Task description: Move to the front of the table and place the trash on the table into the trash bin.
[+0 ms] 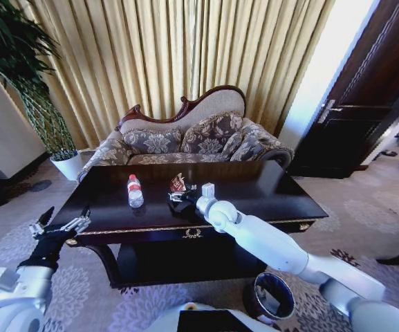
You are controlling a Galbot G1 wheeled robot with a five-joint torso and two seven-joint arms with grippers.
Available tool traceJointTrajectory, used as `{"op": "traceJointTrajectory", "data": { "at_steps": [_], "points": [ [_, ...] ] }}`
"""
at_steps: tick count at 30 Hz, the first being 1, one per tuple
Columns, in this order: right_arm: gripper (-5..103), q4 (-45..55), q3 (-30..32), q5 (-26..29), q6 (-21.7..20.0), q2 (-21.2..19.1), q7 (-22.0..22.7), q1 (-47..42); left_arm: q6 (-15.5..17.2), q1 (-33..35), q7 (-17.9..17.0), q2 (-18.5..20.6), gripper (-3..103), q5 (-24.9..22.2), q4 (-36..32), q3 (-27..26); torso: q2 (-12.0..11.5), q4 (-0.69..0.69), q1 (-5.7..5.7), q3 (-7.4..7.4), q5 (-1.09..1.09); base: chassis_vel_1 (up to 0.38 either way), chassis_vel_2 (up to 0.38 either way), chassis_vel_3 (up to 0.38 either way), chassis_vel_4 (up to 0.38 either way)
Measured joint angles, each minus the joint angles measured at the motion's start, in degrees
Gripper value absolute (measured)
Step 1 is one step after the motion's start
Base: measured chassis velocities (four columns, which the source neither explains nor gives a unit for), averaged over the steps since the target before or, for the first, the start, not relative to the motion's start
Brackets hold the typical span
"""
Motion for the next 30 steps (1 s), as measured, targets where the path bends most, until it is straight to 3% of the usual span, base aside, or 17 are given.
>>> {"op": "traceJointTrajectory", "data": {
  "at_steps": [2,8,14,17,23,30],
  "points": [
    [84,-0.08,-0.12,-0.28,0.14,0.14,0.00,-0.05,-0.23,0.03,-0.01,-0.02,100,0.00,0.00,-0.09,0.00,0.00,0.00,0.00,0.00,0.000,0.000,0.000,0.000],
    [67,-0.13,-0.18,-0.55,0.31,0.09,0.00,-0.05,-0.43,0.04,-0.02,-0.03,100,0.00,0.00,-0.12,0.00,0.00,0.00,0.00,0.00,0.000,0.000,0.000,0.000],
    [40,0.13,0.18,-0.76,0.43,-0.45,0.00,-0.32,-0.48,-0.06,-0.04,0.00,100,0.01,0.00,0.02,0.00,0.00,0.00,0.00,0.00,0.000,0.000,0.000,0.000],
    [34,0.30,0.30,-0.89,0.51,-0.67,0.00,-0.54,-0.51,-0.08,-0.05,0.00,100,0.02,0.00,0.06,0.00,0.00,0.00,0.00,0.00,0.000,0.000,0.000,0.000],
    [7,0.66,0.63,-1.03,1.00,-1.02,0.02,-1.09,-0.68,-0.07,-0.07,0.05,100,0.01,0.00,0.01,0.00,0.00,0.00,0.00,0.00,0.000,0.000,0.000,0.000],
    [0,1.39,0.86,-1.09,1.32,-1.51,0.08,-1.63,-0.76,-0.05,-0.07,0.07,100,0.00,0.00,-0.01,0.00,0.00,0.00,0.00,0.00,0.000,0.000,0.000,0.000]
  ]
}}
